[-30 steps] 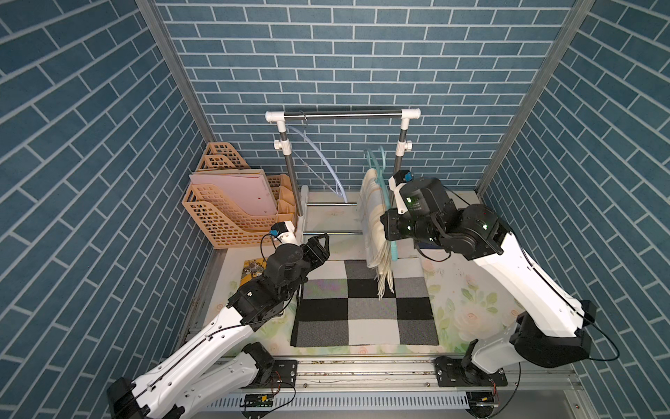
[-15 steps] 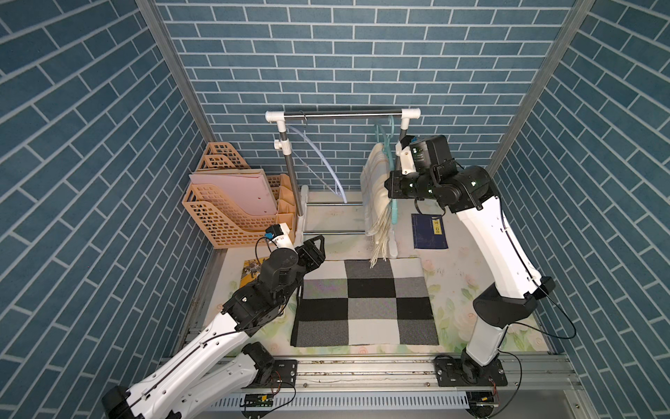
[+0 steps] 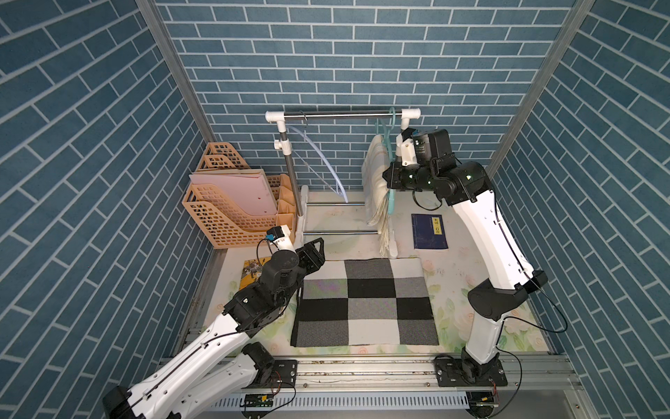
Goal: Hang the scarf on the hanger
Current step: Place the hanger at the clothesline.
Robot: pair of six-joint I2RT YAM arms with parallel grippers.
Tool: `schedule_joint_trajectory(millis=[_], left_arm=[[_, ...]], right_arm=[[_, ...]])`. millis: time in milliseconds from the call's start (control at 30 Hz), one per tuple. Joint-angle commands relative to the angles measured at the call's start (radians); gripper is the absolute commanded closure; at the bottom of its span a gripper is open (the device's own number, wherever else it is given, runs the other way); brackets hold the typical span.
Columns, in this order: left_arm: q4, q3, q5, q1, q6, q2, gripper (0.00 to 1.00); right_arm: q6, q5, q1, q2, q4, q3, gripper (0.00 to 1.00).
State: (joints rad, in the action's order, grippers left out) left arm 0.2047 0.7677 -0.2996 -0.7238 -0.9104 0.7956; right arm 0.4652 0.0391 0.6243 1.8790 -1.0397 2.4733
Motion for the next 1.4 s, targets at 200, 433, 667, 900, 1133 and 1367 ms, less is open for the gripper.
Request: schedule_joint_trajectory(millis=[200, 433, 667, 900, 1133, 1367], left_arm=[[0.0, -0.019, -0.024, 0.007, 0.015, -0.002, 0.34], [0.011, -0.025, -0.034, 0.007, 0.013, -0.003, 0.34], [0.008, -0.029, -0.035, 0.007, 0.012, -0.001, 0.34], [-0.001, -0.033, -0.029, 0.007, 0.011, 0.005, 0.34], [0.007, -0.024, -0.029, 0.007, 0.009, 0.002, 0.34], [0.014, -0.025, -0.027, 0.007, 0.007, 0.001, 0.34]], right_arm=[[0.006, 0.081, -0.071, 0.05, 0.157, 0.081, 1.0], [0.019, 0.127, -0.1, 0.106, 0.171, 0.087, 1.0], [0.026, 0.139, -0.094, 0.137, 0.167, 0.085, 1.0], [0.02, 0.141, -0.07, 0.14, 0.164, 0.072, 1.0], [0.022, 0.155, -0.047, 0.139, 0.189, 0.079, 1.0], [0.024, 0.155, -0.048, 0.139, 0.179, 0.058, 0.95]])
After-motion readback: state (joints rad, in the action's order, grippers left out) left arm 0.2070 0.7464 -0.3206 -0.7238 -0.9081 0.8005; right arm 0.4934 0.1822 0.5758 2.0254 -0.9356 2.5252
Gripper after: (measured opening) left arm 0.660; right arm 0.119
